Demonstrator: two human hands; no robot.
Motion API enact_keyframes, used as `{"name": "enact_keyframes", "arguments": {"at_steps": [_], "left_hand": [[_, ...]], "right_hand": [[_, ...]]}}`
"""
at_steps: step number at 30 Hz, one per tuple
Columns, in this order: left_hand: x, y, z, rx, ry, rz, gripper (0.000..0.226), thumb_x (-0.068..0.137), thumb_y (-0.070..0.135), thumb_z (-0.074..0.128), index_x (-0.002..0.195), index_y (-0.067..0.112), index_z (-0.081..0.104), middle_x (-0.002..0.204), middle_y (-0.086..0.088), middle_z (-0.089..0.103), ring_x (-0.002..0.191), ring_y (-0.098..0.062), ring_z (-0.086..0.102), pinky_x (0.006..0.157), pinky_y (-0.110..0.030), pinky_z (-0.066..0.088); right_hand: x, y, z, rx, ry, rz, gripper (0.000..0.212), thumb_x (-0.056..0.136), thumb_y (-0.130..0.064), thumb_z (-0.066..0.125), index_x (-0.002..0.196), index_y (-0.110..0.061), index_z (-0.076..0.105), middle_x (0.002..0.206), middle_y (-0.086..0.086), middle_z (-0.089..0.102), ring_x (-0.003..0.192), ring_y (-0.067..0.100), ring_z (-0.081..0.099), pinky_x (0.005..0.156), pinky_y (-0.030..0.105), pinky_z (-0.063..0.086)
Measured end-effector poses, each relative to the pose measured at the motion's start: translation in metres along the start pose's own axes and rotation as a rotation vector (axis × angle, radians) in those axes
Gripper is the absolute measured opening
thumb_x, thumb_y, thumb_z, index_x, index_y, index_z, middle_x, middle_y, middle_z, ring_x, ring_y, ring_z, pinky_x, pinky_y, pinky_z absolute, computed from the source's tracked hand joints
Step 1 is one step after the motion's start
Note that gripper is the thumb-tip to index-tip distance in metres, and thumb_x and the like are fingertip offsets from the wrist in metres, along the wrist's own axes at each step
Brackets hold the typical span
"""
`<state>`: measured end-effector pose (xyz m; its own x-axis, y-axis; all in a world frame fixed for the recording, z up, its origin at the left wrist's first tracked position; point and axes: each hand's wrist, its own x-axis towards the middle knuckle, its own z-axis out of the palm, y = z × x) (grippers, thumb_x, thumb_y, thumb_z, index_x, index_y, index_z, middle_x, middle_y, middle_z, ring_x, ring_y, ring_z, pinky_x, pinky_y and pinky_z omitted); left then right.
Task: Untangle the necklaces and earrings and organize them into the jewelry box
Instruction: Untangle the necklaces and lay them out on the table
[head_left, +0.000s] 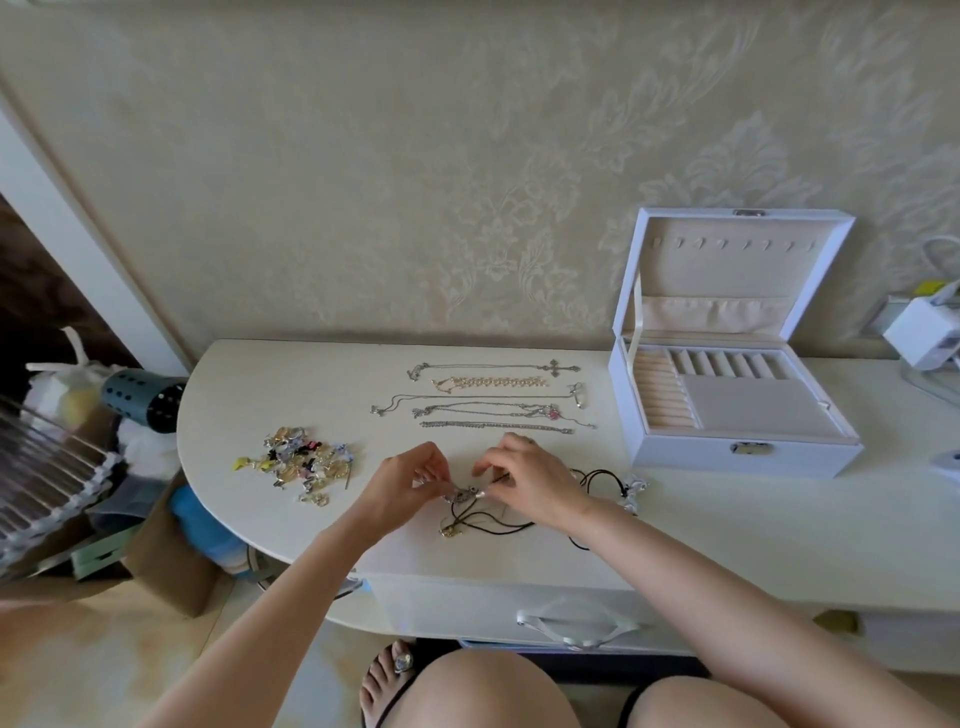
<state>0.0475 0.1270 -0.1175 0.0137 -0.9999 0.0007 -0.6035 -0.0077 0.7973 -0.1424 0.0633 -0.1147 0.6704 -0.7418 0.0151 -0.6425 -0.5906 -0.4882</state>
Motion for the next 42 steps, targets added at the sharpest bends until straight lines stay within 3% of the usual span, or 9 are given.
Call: {"name": "enact_keyframes", "arguments": {"at_steps": [8,11,13,19,26,31,36,39,42], "left_hand": [[-0.002,-0.012,-0.009,0.148,-0.075,0.019,0.033,0.073,0.007,0.076,0.067,0.032,0.054,0.082,0.004,0.063,0.076,0.0,0.054,0.073,-0.016,0.04],[-0.002,-0.011,-0.011,0.273,-0.162,0.03,0.013,0.074,0.031,0.075,0.068,0.029,0.064,0.086,0.006,0.059,0.084,-0.005,0.055,0.081,-0.025,0.041],[-0.001,-0.008,-0.008,0.291,-0.125,0.031,0.027,0.072,0.053,0.066,0.068,0.026,0.066,0.082,0.007,0.058,0.081,-0.007,0.052,0.075,-0.023,0.038],[0.007,0.001,0.004,0.384,-0.045,0.065,0.018,0.076,0.027,0.074,0.087,0.025,0.06,0.076,0.018,0.053,0.079,-0.008,0.052,0.074,-0.025,0.04],[0.009,-0.008,-0.001,0.428,-0.153,0.067,0.018,0.072,0.032,0.077,0.078,0.024,0.062,0.08,0.016,0.047,0.085,-0.01,0.048,0.077,-0.026,0.037],[0.004,0.003,-0.003,0.067,-0.007,0.009,0.02,0.079,0.014,0.073,0.073,0.021,0.055,0.077,0.004,0.063,0.074,-0.008,0.057,0.069,-0.016,0.042],[0.003,0.023,-0.007,-0.257,0.022,-0.009,0.01,0.086,0.005,0.062,0.079,0.006,0.056,0.072,-0.006,0.069,0.069,-0.013,0.063,0.067,-0.019,0.048],[0.005,0.031,-0.009,-0.37,0.005,-0.019,0.009,0.09,0.005,0.057,0.083,0.001,0.054,0.074,-0.012,0.069,0.071,-0.017,0.063,0.071,-0.023,0.048],[0.007,0.039,-0.008,-0.429,-0.004,-0.014,0.009,0.093,0.005,0.053,0.087,-0.002,0.052,0.077,-0.016,0.068,0.072,-0.019,0.064,0.07,-0.026,0.05]], "right_hand": [[-0.011,0.012,0.002,0.033,0.091,-0.023,0.003,0.079,-0.018,0.062,0.077,-0.018,0.06,0.086,-0.009,0.052,0.082,0.006,0.044,0.07,0.022,0.037],[-0.015,0.016,0.001,-0.017,0.048,-0.057,0.008,0.081,-0.019,0.061,0.075,-0.015,0.065,0.085,-0.003,0.059,0.083,0.013,0.049,0.072,0.021,0.035],[-0.012,0.013,0.0,-0.025,0.075,-0.04,0.014,0.083,-0.024,0.062,0.074,-0.014,0.064,0.081,-0.002,0.058,0.081,0.016,0.051,0.071,0.023,0.036],[0.006,-0.009,0.001,-0.008,-0.014,-0.045,0.017,0.085,-0.029,0.061,0.101,-0.023,0.06,0.083,-0.009,0.052,0.077,0.01,0.046,0.069,0.025,0.035],[0.01,-0.004,0.004,0.316,-0.027,0.114,0.003,0.08,-0.017,0.066,0.08,-0.015,0.064,0.081,-0.006,0.061,0.074,0.008,0.053,0.071,0.025,0.042],[0.008,-0.003,-0.005,0.598,0.056,0.197,0.011,0.082,-0.007,0.062,0.076,-0.015,0.058,0.069,-0.003,0.068,0.061,0.005,0.056,0.059,0.016,0.041],[0.01,0.003,-0.003,0.479,0.027,0.22,0.01,0.078,-0.011,0.066,0.078,-0.02,0.07,0.076,-0.006,0.065,0.075,0.009,0.058,0.075,0.028,0.048],[0.008,0.001,-0.004,0.304,0.013,0.131,0.016,0.08,-0.012,0.065,0.089,-0.024,0.07,0.09,-0.012,0.053,0.091,0.004,0.045,0.079,0.018,0.038],[0.007,-0.009,-0.009,0.511,-0.014,0.099,0.027,0.074,-0.01,0.058,0.086,-0.033,0.066,0.101,-0.011,0.054,0.101,0.004,0.043,0.088,0.02,0.033]]}}
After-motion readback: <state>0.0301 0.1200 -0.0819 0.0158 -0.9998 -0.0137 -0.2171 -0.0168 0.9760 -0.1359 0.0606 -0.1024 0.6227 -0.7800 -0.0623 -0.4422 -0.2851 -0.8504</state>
